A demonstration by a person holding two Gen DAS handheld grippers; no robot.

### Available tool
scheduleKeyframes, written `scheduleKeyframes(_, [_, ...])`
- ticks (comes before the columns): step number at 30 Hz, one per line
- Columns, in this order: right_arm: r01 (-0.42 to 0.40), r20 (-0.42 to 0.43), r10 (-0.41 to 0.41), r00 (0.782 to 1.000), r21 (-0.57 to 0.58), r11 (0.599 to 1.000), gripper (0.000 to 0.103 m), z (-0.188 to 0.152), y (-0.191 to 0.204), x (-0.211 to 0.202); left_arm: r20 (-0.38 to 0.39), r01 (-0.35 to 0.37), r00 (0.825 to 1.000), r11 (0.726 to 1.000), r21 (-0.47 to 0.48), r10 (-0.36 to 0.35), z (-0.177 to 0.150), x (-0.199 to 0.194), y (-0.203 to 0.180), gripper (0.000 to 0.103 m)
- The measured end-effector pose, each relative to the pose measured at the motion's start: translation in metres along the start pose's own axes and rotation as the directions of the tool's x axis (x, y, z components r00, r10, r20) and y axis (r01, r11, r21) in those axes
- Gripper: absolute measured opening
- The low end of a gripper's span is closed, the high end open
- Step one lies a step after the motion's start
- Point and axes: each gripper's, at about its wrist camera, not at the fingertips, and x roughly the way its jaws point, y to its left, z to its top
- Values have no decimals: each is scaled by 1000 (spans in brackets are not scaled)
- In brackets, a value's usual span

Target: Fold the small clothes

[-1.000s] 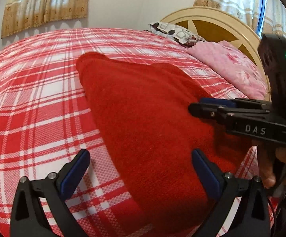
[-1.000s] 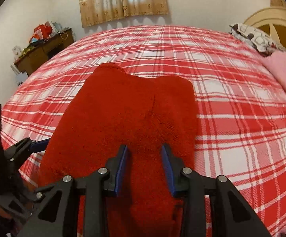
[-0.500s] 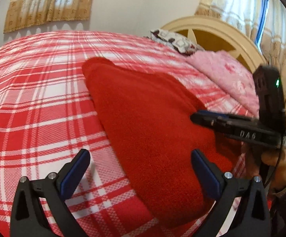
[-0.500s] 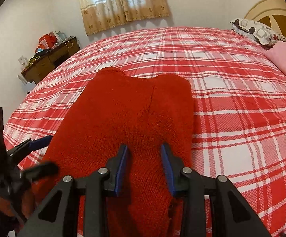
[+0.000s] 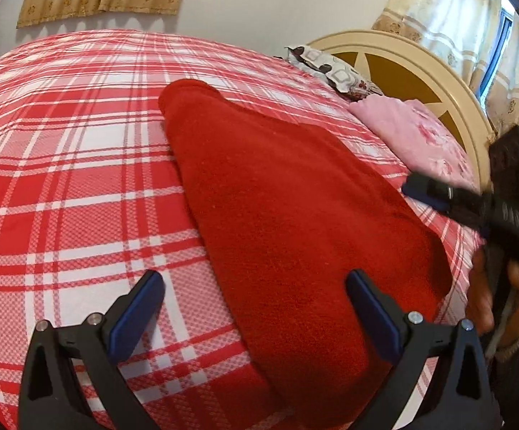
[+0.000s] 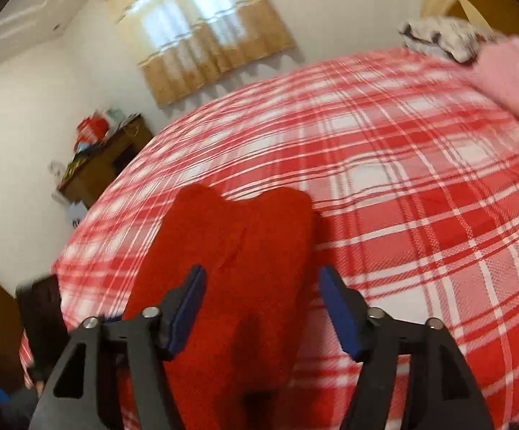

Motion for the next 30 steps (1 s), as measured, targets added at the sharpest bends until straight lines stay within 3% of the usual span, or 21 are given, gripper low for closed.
scheduleKeyframes(3, [-39,-95,51,994,127,991,67,9,-26,28,-12,55,998,998,30,-55,-3,-1,-4,101])
scheduleKeyframes(6, [-110,-135,138,981,194,975,67,14,-38,53,-37,58,998,995,83,-55,-5,2,-14,98])
scheduleKeyframes(16, [-183,-167,224,960,232,955,67,21,-42,93,-57,45,998,993,106,-39,-3,7,-19,98])
scheduleKeyframes(24, [-248,-165,297,940,265,932,41,19,-45,107,-65,35,998,992,120,-27,-3,11,-22,98])
scheduleKeyframes(30, [-253,-150,295,944,246,936,38,10,-48,103,-69,57,996,990,128,-49,-3,10,-24,89])
